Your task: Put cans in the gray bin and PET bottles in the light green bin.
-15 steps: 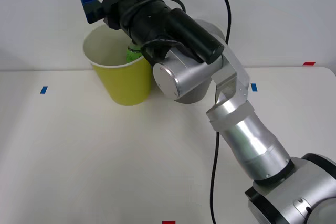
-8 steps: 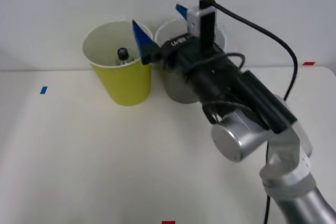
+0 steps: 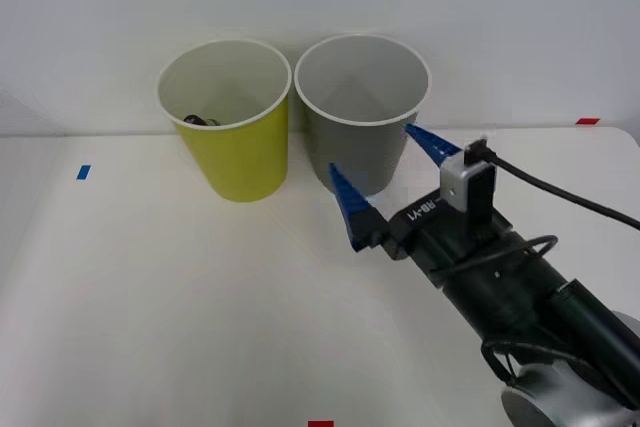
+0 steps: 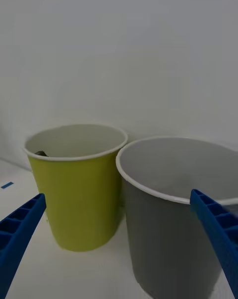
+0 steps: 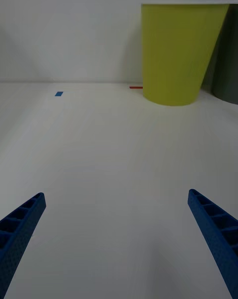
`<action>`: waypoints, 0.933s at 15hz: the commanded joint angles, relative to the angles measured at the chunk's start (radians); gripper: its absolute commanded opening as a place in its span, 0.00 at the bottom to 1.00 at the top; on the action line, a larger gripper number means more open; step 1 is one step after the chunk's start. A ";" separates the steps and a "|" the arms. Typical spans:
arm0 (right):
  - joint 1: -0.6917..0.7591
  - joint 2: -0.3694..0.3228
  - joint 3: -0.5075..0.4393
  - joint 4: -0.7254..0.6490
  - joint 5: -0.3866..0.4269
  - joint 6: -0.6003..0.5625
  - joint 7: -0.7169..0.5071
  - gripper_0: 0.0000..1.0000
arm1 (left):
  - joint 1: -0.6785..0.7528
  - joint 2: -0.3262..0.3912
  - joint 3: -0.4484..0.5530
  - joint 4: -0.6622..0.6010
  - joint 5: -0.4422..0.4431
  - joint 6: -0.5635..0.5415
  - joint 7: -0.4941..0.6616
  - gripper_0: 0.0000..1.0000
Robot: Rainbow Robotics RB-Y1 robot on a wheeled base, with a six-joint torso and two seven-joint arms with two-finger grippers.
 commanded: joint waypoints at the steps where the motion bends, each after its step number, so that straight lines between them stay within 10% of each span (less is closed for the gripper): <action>1: 0.039 -0.062 0.001 -0.005 0.014 -0.021 0.010 1.00 | 0.000 0.000 0.000 0.000 0.000 0.000 0.000 1.00; 6: 0.179 0.038 -0.016 0.228 0.201 -0.378 0.021 1.00 | 0.000 0.000 0.000 0.000 0.000 0.000 0.000 1.00; 14: 0.481 0.138 -0.137 0.322 0.192 -0.631 0.047 1.00 | 0.000 0.000 0.000 0.000 0.000 0.000 0.000 1.00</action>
